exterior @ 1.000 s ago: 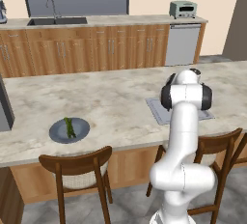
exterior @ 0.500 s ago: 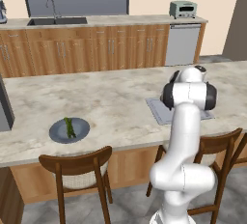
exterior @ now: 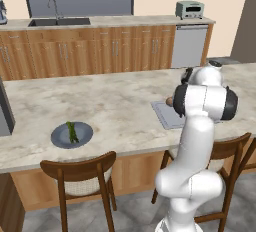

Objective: Create a steak meal by picking up the steak and asparagus from the tray and placing them on the plate. Leave the onion on the tray.

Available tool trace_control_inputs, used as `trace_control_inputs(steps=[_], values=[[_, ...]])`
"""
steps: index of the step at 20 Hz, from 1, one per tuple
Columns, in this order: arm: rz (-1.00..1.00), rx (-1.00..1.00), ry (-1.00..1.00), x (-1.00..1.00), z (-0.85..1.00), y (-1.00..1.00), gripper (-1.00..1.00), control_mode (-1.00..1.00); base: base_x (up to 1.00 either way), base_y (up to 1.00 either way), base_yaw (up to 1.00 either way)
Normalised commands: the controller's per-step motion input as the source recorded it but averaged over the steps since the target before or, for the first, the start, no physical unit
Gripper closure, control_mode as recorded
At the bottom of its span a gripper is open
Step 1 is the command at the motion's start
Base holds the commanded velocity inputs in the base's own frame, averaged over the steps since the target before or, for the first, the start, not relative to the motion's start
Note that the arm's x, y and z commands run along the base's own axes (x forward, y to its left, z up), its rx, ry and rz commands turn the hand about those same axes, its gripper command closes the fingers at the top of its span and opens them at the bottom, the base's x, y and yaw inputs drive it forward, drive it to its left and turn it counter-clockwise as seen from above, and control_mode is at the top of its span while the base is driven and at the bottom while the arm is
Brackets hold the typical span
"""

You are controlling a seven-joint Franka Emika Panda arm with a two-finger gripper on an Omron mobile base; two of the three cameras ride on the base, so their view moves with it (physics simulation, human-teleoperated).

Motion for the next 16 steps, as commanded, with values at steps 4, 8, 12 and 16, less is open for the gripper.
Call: trace_control_inputs(steps=[4, 8, 12, 16], values=[[-0.18, 0.00, 0.00, -0.55, 0.52, 0.91, 1.00, -1.00, 0.00, 0.00, 0.00], [-0.19, 0.00, 0.02, -0.43, 0.48, 0.97, 1.00, -1.00, 0.00, 0.00, 0.00], [-0.17, 0.00, 0.10, -0.35, 0.19, 1.00, 1.00, -1.00, 0.00, 0.00, 0.00], [-0.14, 0.00, 0.12, -0.04, 0.00, 1.00, 1.00, -1.00, 0.00, 0.00, 0.00]])
